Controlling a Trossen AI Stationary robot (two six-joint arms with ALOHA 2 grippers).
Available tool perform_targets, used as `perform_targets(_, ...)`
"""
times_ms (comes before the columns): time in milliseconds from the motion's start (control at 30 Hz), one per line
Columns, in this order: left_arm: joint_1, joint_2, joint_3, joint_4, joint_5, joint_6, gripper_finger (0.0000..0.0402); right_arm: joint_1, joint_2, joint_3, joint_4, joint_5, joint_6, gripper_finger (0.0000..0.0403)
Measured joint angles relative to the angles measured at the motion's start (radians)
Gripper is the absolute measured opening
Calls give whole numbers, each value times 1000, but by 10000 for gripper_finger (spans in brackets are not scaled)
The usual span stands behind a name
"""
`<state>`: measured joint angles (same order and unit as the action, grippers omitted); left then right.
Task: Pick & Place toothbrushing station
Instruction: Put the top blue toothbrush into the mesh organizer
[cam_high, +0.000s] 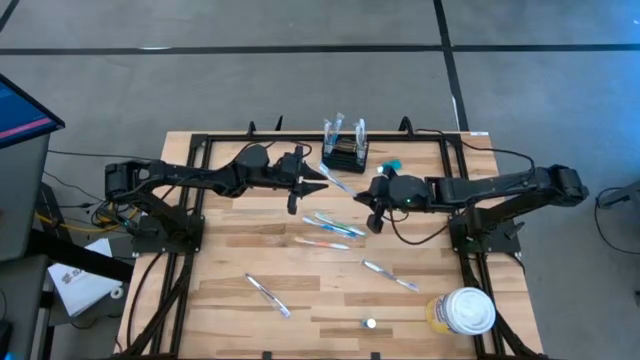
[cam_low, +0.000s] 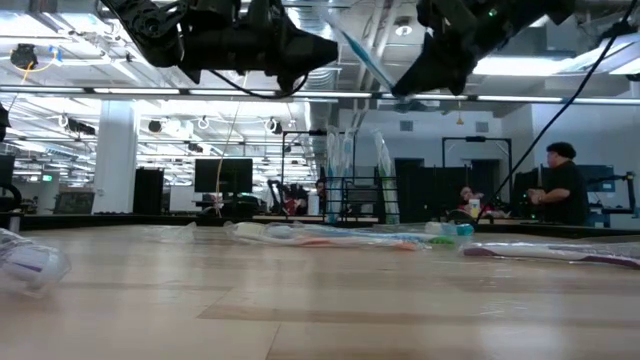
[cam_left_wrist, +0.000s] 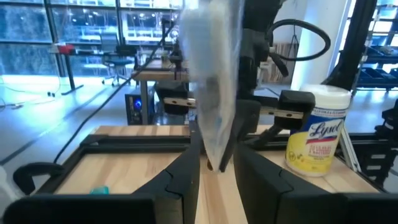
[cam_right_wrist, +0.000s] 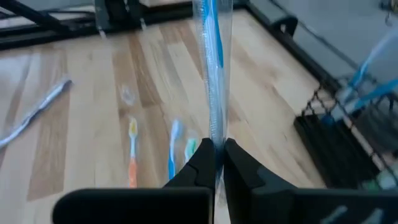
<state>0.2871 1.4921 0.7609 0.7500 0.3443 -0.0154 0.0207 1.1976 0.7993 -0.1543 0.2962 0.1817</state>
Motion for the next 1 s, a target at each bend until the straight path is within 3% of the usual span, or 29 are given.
perform_targets(500,-46,0,0,132,0,0,92,-3,0,0,151,-7,-76,3)
perform_targets(1000,-47,0,0,158,-34,3,107,-3,0,0,222,-7,-112,4)
